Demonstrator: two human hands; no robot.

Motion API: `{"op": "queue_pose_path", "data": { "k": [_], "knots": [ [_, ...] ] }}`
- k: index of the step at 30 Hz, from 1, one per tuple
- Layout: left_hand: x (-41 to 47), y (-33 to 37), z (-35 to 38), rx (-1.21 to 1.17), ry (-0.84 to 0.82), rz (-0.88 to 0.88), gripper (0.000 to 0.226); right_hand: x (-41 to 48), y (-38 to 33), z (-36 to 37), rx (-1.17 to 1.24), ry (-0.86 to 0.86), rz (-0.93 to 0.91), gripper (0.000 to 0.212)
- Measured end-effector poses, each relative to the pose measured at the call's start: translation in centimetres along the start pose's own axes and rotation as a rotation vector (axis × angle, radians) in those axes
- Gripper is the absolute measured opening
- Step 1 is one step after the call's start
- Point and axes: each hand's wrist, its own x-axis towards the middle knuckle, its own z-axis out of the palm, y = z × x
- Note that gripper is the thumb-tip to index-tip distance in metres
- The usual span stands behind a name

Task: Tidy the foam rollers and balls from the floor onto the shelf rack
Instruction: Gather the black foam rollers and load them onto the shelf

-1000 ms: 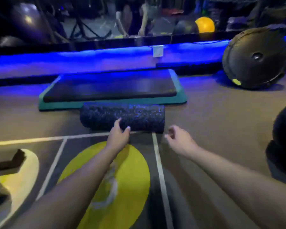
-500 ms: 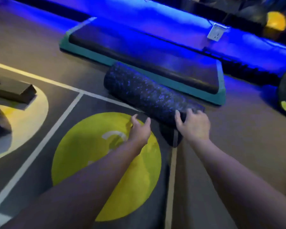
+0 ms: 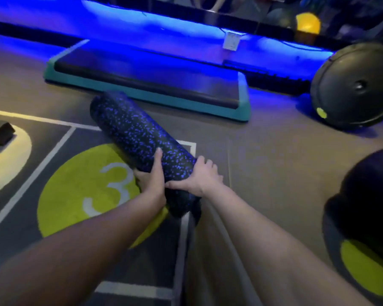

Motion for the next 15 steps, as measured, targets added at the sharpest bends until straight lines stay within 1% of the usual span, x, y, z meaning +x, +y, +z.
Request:
{"op": "queue_pose_path", "data": {
  "k": [3,5,7,8,9,11,14,15],
  "knots": [
    [-8.4,-0.7,6.6,0.056,-0.248,0.098,0.129,-5.0,8.3,-6.4,0.036,0.240,0.075,0.131],
    [-16.6,-0.1,12.5,0.111,-0.484,0.126,0.116,-9.3,14.9,-12.6,0.076,0.421,0.158,0.131],
    [-25.7,0.4,18.6,0.171,-0.777,0.150,0.100,-14.6,20.8,-19.3,0.137,0.559,0.279,0.132],
    [-30.5,0.7,21.2,0.210,-0.898,0.178,0.095,-17.2,23.4,-22.4,0.180,0.628,0.340,0.132],
    [-35.2,1.0,23.0,0.239,-0.986,0.208,0.096,-19.6,25.8,-25.1,0.235,0.694,0.393,0.133],
    [-43.1,0.7,25.9,0.237,-1.088,0.236,0.109,-24.6,30.0,-28.9,0.363,0.799,0.494,0.134],
    [-52.8,-2.4,30.2,0.228,-1.269,0.224,0.119,-32.8,37.0,-31.4,0.545,0.948,0.661,0.136],
    [-55.8,-3.9,31.2,0.256,-1.319,0.208,0.117,-35.4,39.3,-32.0,0.612,0.993,0.700,0.137]
  ]
}}
